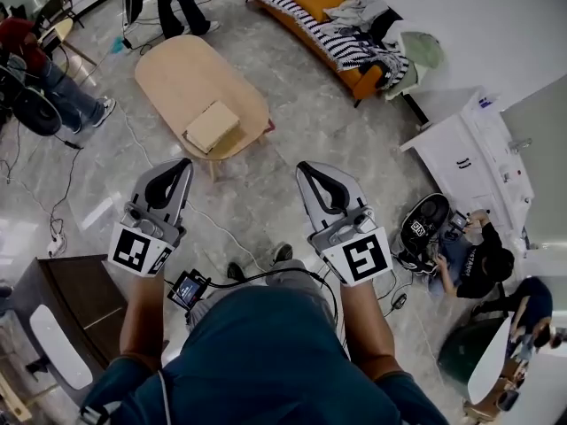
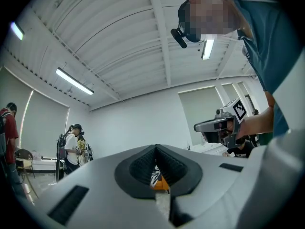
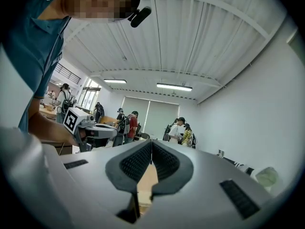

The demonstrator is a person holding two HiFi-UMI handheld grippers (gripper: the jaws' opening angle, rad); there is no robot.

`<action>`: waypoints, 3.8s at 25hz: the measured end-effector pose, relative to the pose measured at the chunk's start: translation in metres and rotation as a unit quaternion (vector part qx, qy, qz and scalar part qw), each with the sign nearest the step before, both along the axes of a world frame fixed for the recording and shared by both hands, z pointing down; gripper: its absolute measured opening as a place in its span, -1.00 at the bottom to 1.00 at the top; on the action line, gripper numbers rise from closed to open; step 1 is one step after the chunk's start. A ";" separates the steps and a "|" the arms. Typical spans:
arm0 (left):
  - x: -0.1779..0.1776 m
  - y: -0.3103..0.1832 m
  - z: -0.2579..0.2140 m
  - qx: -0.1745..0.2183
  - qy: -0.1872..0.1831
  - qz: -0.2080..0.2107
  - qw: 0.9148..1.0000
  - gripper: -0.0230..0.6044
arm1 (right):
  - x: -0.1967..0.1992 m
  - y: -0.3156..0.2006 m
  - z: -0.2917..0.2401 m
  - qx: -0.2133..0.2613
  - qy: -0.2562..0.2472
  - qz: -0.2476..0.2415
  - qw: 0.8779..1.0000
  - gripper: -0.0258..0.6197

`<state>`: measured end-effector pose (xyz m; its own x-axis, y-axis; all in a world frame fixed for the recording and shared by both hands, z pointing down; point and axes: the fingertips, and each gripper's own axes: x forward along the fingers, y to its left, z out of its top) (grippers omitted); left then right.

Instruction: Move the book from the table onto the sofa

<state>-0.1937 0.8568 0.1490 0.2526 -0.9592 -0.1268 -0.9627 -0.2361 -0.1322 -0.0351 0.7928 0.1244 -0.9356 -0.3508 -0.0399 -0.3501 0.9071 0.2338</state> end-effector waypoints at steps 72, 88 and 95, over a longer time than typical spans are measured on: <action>-0.318 -0.300 0.258 -0.215 0.209 -0.315 0.900 -0.91 | -0.382 -0.390 0.227 -0.207 0.152 -0.305 0.917 -0.86; -0.343 -0.283 0.500 -0.332 0.410 -0.315 0.789 -0.33 | -0.440 -0.397 0.445 -0.341 0.323 -0.262 0.843 -0.30; -0.350 -0.271 0.596 -0.389 0.472 -0.304 0.731 0.19 | -0.456 -0.380 0.547 -0.375 0.407 -0.255 0.793 0.06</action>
<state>-0.5436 0.5855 0.7451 -0.0978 -0.7320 0.6742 -0.4972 0.6228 0.6041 -0.4914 0.4130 0.6716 -0.5731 0.4411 0.6906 0.0959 0.8731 -0.4781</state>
